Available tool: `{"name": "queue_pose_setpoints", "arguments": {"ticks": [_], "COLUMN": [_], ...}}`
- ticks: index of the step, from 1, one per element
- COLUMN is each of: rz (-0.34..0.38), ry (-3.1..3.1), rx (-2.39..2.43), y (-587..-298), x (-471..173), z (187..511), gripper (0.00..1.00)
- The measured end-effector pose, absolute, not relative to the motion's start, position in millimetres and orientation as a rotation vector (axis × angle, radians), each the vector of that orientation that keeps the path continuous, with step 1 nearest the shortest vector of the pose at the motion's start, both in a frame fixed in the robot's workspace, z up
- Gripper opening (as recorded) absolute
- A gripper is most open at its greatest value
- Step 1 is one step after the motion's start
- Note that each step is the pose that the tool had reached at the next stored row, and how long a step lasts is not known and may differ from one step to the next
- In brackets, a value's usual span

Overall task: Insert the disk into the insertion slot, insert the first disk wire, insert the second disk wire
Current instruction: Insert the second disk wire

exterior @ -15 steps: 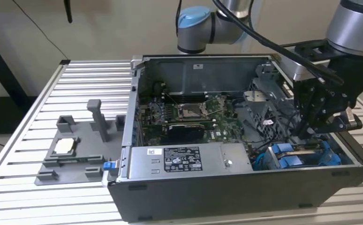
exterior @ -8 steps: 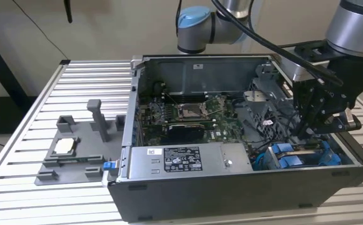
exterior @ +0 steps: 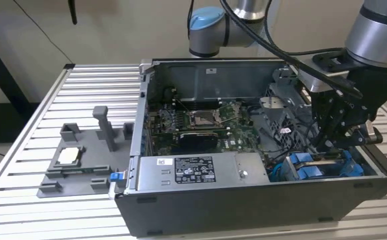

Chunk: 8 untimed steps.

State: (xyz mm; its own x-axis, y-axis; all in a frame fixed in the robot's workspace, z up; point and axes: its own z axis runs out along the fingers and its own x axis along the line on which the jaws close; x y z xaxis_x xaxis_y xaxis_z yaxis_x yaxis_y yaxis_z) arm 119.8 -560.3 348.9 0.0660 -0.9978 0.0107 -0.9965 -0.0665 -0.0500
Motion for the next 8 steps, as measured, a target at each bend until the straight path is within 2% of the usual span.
{"name": "queue_pose_setpoints", "arguments": {"ticks": [8], "rz": [-0.063], "ry": [2.143], "rx": [-2.254], "y": [-560.7], "x": [122.9], "z": [342.7], "gripper": [0.16]}}
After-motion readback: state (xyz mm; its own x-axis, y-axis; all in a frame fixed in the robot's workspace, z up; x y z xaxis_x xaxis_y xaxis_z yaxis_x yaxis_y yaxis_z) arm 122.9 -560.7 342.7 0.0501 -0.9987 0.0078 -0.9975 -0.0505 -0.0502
